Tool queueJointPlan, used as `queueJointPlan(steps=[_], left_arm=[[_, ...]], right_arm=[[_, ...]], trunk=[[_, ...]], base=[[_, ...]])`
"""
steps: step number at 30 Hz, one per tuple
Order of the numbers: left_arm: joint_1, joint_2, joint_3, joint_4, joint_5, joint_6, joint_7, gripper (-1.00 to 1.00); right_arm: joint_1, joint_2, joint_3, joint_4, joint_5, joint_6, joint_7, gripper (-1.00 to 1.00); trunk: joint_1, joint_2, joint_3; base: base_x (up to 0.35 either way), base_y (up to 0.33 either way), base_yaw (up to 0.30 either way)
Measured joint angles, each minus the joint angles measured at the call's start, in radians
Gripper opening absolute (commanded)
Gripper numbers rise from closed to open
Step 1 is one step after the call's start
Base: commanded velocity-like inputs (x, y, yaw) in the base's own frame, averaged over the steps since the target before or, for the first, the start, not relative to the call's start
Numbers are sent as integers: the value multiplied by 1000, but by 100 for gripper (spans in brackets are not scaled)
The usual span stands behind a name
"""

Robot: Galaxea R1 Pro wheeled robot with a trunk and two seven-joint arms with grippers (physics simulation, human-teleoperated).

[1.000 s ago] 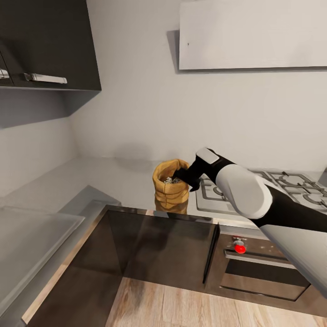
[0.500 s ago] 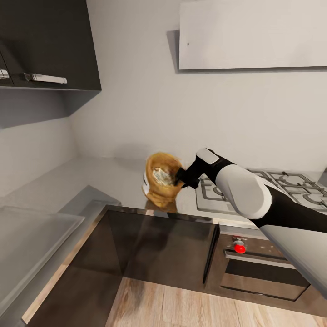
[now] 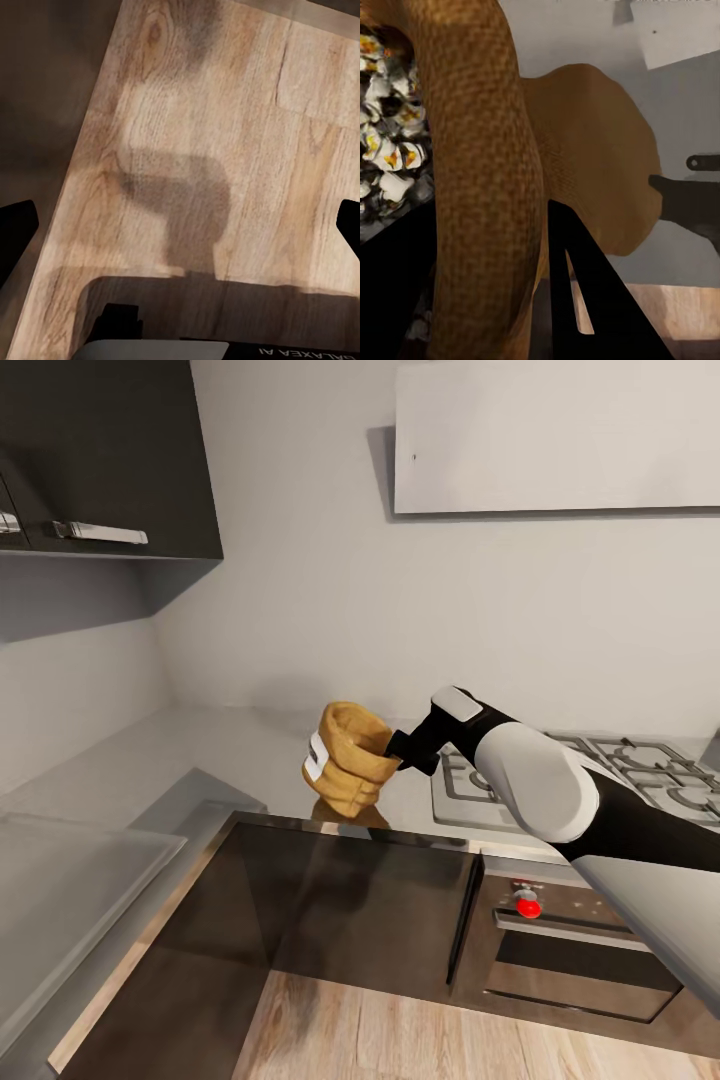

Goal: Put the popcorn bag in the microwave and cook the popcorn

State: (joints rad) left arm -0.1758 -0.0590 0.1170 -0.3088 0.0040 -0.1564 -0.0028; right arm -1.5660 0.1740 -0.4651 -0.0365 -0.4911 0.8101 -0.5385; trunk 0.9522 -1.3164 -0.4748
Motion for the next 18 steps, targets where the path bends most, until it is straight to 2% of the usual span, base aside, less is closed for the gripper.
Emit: queueJointPlan(steps=[6, 10, 14, 18], left_arm=[[0, 0, 0, 0, 0, 0, 0, 100], [0, 0, 0, 0, 0, 0, 0, 100], [0, 0, 0, 0, 0, 0, 0, 100], [0, 0, 0, 0, 0, 0, 0, 100]], right_arm=[[-10, 0, -4, -7, -2, 11, -5, -100], [-45, 0, -5, -18, 0, 41, -20, -100], [-91, 0, -2, -33, 4, 73, -81, -100], [-115, 0, 0, -116, 9, 123, -198, -100]], trunk=[[0, 0, 0], [0, 0, 0], [0, 0, 0], [0, 0, 0]], base=[[0, 0, 0], [0, 0, 0], [0, 0, 0], [0, 0, 0]])
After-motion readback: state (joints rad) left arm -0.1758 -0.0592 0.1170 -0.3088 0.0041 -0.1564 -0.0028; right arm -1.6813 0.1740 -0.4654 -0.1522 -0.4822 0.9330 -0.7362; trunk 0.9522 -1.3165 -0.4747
